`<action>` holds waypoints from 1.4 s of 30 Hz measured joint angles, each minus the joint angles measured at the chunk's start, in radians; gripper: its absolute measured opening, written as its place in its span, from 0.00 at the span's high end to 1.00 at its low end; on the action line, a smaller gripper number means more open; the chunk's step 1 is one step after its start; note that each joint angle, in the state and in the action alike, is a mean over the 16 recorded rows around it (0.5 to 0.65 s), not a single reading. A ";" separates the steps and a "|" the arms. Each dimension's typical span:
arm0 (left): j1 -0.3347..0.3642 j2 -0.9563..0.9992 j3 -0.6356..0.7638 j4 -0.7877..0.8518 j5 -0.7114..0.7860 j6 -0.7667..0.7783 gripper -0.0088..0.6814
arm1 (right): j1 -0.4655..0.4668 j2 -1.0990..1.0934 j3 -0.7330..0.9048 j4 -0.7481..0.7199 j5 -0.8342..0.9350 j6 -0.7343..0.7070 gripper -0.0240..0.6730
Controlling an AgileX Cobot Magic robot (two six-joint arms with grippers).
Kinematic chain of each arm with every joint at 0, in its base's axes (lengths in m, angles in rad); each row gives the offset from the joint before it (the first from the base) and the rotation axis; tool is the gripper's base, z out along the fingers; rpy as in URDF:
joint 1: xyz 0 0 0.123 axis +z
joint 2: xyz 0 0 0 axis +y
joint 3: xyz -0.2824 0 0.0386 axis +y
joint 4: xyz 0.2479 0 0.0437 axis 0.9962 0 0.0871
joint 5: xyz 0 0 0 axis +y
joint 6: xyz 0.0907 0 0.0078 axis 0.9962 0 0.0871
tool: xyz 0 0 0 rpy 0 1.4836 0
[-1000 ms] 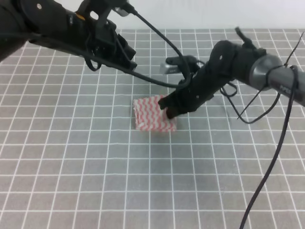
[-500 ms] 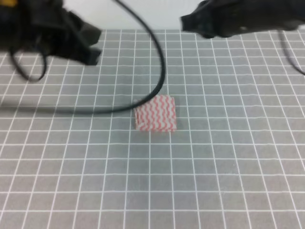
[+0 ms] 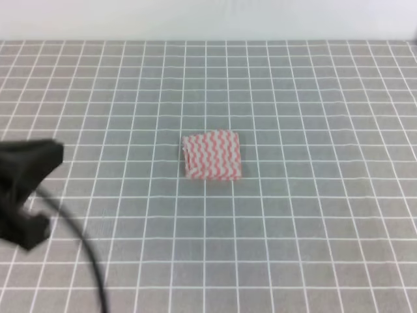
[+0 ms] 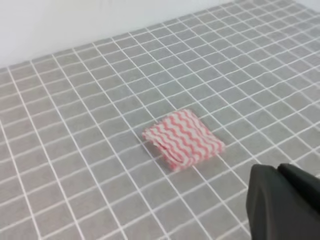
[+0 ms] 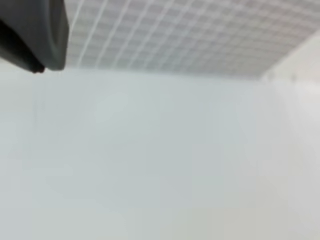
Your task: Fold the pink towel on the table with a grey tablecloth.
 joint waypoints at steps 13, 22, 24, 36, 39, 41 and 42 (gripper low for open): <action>0.000 -0.357 0.299 0.064 -0.056 -0.255 0.99 | 0.001 -0.269 0.157 -0.036 0.030 -0.011 0.99; 0.001 -0.460 0.431 0.094 -0.051 -0.395 0.99 | 0.001 -0.221 0.160 -0.050 0.123 -0.043 0.99; 0.001 -0.464 0.443 0.093 -0.038 -0.400 0.99 | 0.001 -0.206 0.160 -0.050 0.148 -0.049 0.99; 0.001 -0.465 0.452 0.093 0.003 -0.401 0.99 | 0.001 -0.128 0.161 -0.052 0.230 -0.056 0.99; 0.001 -0.465 0.452 0.094 0.002 -0.401 0.99 | 0.000 -0.117 0.162 -0.052 0.226 -0.055 0.99; 0.001 -0.465 0.452 0.094 0.002 -0.401 0.99 | -0.001 -0.114 0.166 -0.053 0.221 -0.055 0.99; 0.001 -0.464 0.452 0.094 0.002 -0.401 0.99 | -0.002 -0.114 0.169 -0.053 0.216 -0.055 0.99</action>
